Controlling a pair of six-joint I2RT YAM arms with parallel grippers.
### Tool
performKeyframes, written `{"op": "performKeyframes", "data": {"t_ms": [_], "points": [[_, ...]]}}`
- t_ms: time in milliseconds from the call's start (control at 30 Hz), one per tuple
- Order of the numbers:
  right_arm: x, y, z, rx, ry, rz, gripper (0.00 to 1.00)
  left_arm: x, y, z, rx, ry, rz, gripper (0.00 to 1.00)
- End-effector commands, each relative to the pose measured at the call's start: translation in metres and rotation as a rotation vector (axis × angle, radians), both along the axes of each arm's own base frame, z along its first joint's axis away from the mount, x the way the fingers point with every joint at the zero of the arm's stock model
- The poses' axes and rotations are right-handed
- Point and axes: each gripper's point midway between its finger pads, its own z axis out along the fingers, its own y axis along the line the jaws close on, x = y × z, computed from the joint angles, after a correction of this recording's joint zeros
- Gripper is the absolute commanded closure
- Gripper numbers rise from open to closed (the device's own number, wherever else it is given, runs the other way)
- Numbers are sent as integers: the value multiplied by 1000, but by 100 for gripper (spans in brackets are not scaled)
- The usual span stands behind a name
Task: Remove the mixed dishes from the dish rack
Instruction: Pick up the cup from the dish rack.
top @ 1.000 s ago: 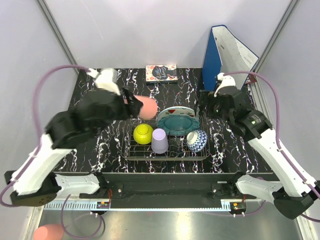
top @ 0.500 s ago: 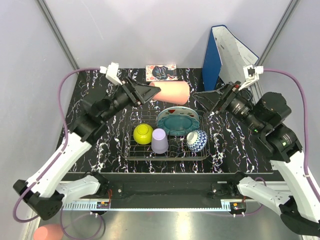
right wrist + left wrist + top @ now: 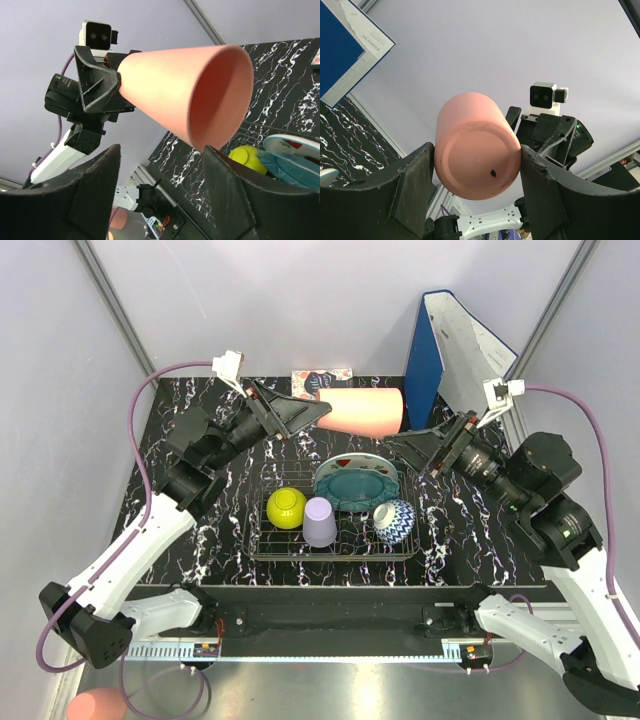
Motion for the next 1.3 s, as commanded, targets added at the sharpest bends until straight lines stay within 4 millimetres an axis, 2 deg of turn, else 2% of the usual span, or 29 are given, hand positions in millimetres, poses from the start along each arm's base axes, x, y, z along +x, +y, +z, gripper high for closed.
{"op": "performKeyframes", "data": {"t_ms": [0,233,367,567,600,633,700,733,800,833,867,900,933,967,1033,1100,1133,1200,1233,1267], "points": [[-6,-8,20,26,-73,-23,22,-17,5,23,-50,-85,-37,100],[0,-6,14,-5,-77,-32,19,-20,6,18,-50,-73,-48,100],[14,5,3,-40,-73,-19,23,-24,3,15,-64,-69,-81,100],[23,26,-4,-55,-61,58,46,-28,-4,6,-60,-50,-122,100],[24,26,-5,-57,-59,54,57,-28,-4,5,-56,-47,-125,100],[23,24,-5,-58,-64,47,63,-27,-5,3,-48,-45,-124,100],[26,18,-6,-68,-61,10,71,-26,-4,-1,-31,-31,-111,89],[26,14,-1,-77,-73,-11,80,-24,-4,-3,-13,-40,-97,68],[37,1,-11,-133,-29,-105,88,-20,-3,-9,40,-4,-73,31],[45,-6,-3,-169,-36,-159,98,-12,0,-14,82,-9,-29,18],[59,-27,-26,-273,56,-284,100,-9,3,-22,137,37,-5,1],[67,-38,-32,-336,87,-348,100,-5,6,-25,166,44,23,1],[82,-45,-28,-407,92,-401,100,5,12,-32,215,48,79,1],[94,-75,-47,-498,179,-501,100,6,18,-42,270,93,103,1],[112,-98,-63,-606,217,-625,100,15,30,-53,336,102,177,1],[127,-131,-77,-636,279,-768,100,16,40,-70,403,142,213,1],[133,-140,-96,-658,326,-793,100,19,46,-76,425,156,249,1],[142,-170,-113,-676,397,-896,100,14,57,-89,481,176,278,1],[146,-178,-130,-696,444,-922,100,15,66,-100,512,207,321,1],[148,-191,-137,-704,470,-966,100,12,73,-105,528,215,344,1]]}}
